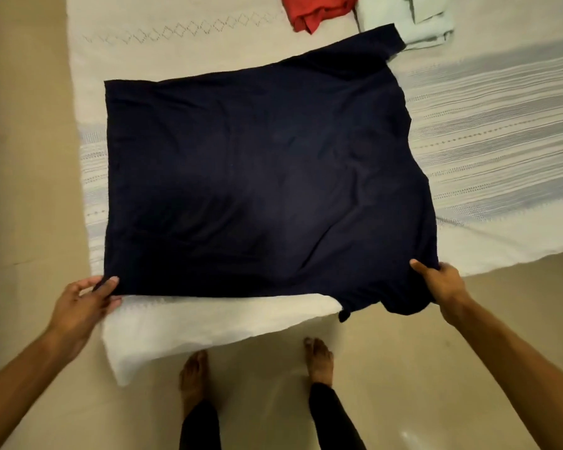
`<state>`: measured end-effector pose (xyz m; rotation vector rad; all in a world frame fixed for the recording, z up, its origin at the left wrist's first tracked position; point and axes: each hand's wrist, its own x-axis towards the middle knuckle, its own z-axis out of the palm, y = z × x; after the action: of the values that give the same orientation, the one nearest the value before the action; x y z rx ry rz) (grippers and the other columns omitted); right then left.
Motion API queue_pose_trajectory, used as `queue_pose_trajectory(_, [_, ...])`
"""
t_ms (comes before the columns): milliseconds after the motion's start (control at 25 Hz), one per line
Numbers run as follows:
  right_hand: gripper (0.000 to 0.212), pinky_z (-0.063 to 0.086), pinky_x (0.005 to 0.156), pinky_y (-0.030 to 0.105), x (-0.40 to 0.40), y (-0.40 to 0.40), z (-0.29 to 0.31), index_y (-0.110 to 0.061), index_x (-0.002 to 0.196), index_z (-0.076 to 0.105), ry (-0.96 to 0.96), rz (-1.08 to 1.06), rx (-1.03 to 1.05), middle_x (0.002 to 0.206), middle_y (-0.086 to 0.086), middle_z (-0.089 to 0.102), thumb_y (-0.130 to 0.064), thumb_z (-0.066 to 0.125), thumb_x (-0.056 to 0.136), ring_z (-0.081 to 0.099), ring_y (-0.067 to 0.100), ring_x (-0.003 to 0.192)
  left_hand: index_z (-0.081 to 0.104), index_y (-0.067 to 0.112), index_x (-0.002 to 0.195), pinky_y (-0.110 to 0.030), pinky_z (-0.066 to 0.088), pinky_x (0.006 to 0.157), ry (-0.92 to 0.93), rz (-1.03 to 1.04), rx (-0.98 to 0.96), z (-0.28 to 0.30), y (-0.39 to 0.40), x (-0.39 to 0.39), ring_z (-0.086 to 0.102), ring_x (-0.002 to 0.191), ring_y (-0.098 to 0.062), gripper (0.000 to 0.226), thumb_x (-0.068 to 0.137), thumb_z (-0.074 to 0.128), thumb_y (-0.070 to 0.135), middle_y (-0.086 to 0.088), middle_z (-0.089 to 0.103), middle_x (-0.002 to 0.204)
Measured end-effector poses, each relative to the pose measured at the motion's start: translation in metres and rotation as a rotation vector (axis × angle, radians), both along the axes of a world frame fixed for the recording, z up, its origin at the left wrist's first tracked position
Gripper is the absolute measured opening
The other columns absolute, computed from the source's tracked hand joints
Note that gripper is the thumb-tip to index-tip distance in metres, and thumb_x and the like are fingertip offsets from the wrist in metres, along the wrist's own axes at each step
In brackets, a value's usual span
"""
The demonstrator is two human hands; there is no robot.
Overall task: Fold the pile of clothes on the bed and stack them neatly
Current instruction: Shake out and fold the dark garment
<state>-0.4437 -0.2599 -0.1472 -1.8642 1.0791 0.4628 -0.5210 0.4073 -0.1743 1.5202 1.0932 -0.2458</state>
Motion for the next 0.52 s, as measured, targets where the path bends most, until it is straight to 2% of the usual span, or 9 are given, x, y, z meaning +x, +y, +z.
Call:
queue_pose_trajectory(40, [0.053, 0.055, 0.098, 0.049, -0.005, -0.006, 0.004, -0.010, 0.131, 0.062, -0.019, 0.008, 0.077, 0.121, 0.010, 0.070, -0.046, 0.073, 0.093, 0.068, 0.032, 0.108, 0.058, 0.003, 0.137, -0.022, 0.063, 0.076, 0.000, 0.062, 0.000, -0.002, -0.002, -0.004, 0.073, 0.087, -0.020, 0.057, 0.090, 0.080, 0.024, -0.019, 0.071, 0.122])
queue_pose_trajectory(120, [0.050, 0.055, 0.099, 0.047, -0.017, -0.021, 0.020, -0.018, 0.141, 0.060, -0.091, -0.034, 0.217, 0.121, 0.002, 0.072, -0.047, 0.063, 0.101, 0.069, 0.025, 0.111, 0.062, 0.003, 0.134, -0.021, 0.062, 0.077, 0.008, 0.115, -0.021, -0.001, -0.007, -0.013, 0.074, 0.087, -0.016, 0.048, 0.093, 0.077, 0.021, -0.016, 0.070, 0.126])
queue_pose_trajectory(200, [0.045, 0.058, 0.092, 0.047, -0.033, -0.036, 0.037, -0.018, 0.132, 0.066, -0.146, -0.030, 0.200, 0.114, -0.002, 0.077, -0.050, 0.059, 0.101, 0.072, 0.023, 0.105, 0.067, 0.004, 0.127, -0.022, 0.062, 0.077, 0.028, 0.123, -0.040, 0.009, -0.016, -0.022, 0.076, 0.088, -0.015, 0.037, 0.094, 0.075, 0.020, -0.015, 0.072, 0.124])
queue_pose_trajectory(280, [0.042, 0.060, 0.080, 0.043, -0.054, -0.046, 0.046, -0.015, 0.121, 0.073, -0.130, 0.028, 0.136, 0.105, 0.004, 0.080, -0.048, 0.065, 0.096, 0.074, 0.025, 0.094, 0.070, 0.006, 0.111, -0.023, 0.062, 0.075, 0.050, 0.121, -0.051, 0.025, -0.027, -0.033, 0.077, 0.080, -0.013, 0.018, 0.096, 0.072, 0.015, -0.014, 0.073, 0.111])
queue_pose_trajectory(360, [0.059, 0.059, 0.077, 0.041, -0.067, -0.052, 0.048, -0.011, 0.116, 0.074, -0.058, 0.022, 0.127, 0.106, 0.010, 0.079, -0.057, 0.076, 0.079, 0.074, 0.027, 0.094, 0.068, 0.008, 0.101, -0.020, 0.061, 0.072, 0.061, 0.122, -0.015, 0.036, -0.041, -0.040, 0.076, 0.069, -0.010, 0.004, 0.098, 0.069, 0.010, -0.009, 0.074, 0.097])
queue_pose_trajectory(440, [0.076, 0.058, 0.077, 0.040, -0.072, -0.054, 0.045, -0.008, 0.109, 0.075, 0.017, 0.034, 0.142, 0.102, 0.008, 0.080, -0.066, 0.083, 0.060, 0.074, 0.028, 0.096, 0.067, 0.006, 0.102, -0.018, 0.061, 0.070, 0.050, 0.124, 0.011, 0.045, -0.049, -0.042, 0.075, 0.064, -0.009, 0.005, 0.099, 0.068, 0.010, -0.005, 0.077, 0.080])
queue_pose_trajectory(520, [0.066, 0.056, 0.079, 0.041, -0.071, -0.054, 0.043, -0.004, 0.109, 0.074, 0.092, 0.004, 0.152, 0.106, 0.011, 0.078, -0.057, 0.083, 0.069, 0.071, 0.032, 0.101, 0.065, 0.003, 0.103, -0.020, 0.062, 0.069, 0.043, 0.144, -0.012, 0.053, -0.052, -0.040, 0.076, 0.064, -0.011, 0.011, 0.098, 0.069, 0.012, -0.010, 0.077, 0.079])
